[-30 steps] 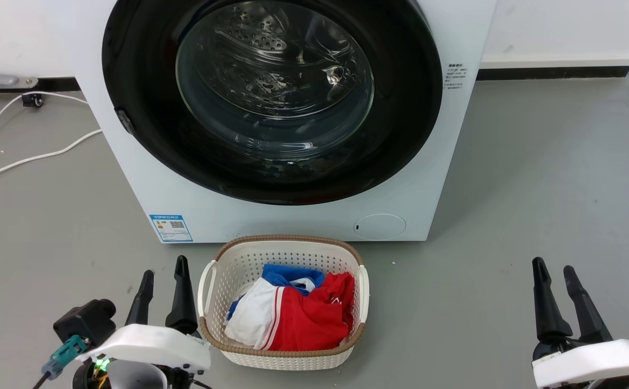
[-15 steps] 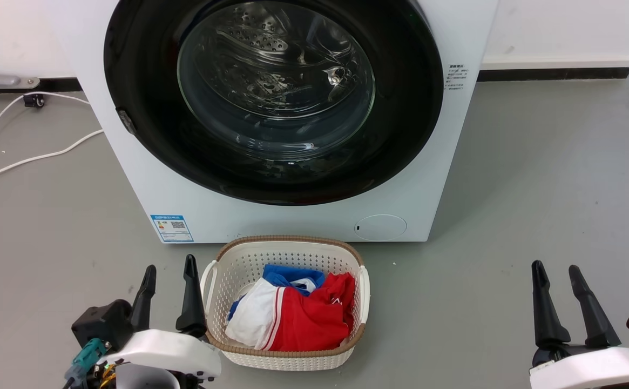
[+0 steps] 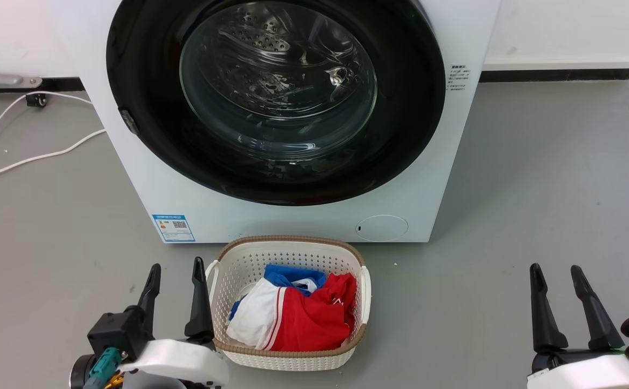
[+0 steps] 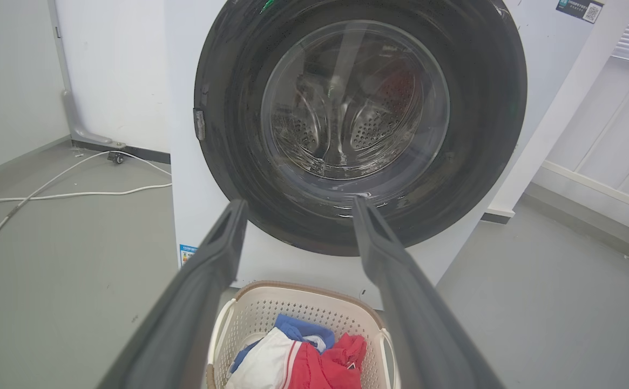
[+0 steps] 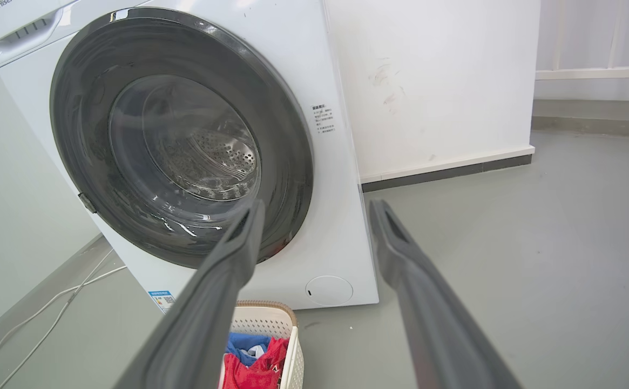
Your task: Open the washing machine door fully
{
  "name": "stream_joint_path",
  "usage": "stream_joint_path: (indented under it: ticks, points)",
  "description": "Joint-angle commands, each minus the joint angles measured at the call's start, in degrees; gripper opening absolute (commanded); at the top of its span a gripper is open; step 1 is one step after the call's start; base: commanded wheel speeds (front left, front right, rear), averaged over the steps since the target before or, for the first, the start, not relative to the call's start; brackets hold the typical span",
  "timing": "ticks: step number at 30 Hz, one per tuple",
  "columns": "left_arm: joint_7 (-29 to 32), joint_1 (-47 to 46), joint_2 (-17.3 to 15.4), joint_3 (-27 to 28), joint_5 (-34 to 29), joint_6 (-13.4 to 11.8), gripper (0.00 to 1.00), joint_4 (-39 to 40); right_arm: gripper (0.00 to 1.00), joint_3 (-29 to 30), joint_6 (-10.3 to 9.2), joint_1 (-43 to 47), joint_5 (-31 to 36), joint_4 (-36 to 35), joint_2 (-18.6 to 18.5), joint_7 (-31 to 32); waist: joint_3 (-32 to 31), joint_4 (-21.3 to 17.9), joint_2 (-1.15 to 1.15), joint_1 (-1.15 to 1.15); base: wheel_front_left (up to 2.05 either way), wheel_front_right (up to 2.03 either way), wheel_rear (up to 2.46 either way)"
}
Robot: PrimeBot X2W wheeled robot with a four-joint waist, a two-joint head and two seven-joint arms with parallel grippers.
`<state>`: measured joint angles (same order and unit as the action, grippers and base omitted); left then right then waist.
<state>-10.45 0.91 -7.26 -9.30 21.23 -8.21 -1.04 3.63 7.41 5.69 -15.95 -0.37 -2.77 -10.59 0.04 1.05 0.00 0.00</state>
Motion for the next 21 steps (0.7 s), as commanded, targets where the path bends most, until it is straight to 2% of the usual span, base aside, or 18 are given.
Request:
stream_joint_path:
  ticks: [1, 8, 21]
  points:
    - [-0.60, 0.28, 0.04, -0.05, -1.40, 0.25, 1.00, 0.61, 1.00, -0.16, 0.10, 0.29, 1.21, -0.87, -0.19, -0.47, -0.01, 0.02, 0.00, 0.00, 0.00, 0.00, 0.00]
    - [-1.52, 1.10, 1.32, 0.91, -3.87, 2.49, 1.00, 0.50, 1.00, -0.28, 0.11, 1.09, 3.89, -1.48, -0.19, -1.38, -0.04, 0.14, 0.00, 0.00, 0.00, 0.00, 0.00]
    - [-2.99, 2.19, 3.11, 2.65, -9.87, 5.01, 1.00, -0.55, 1.00, -0.28, 0.12, 2.15, 8.35, -2.07, -0.18, -2.82, -0.09, 0.31, 0.00, 0.00, 0.00, 0.00, 0.00]
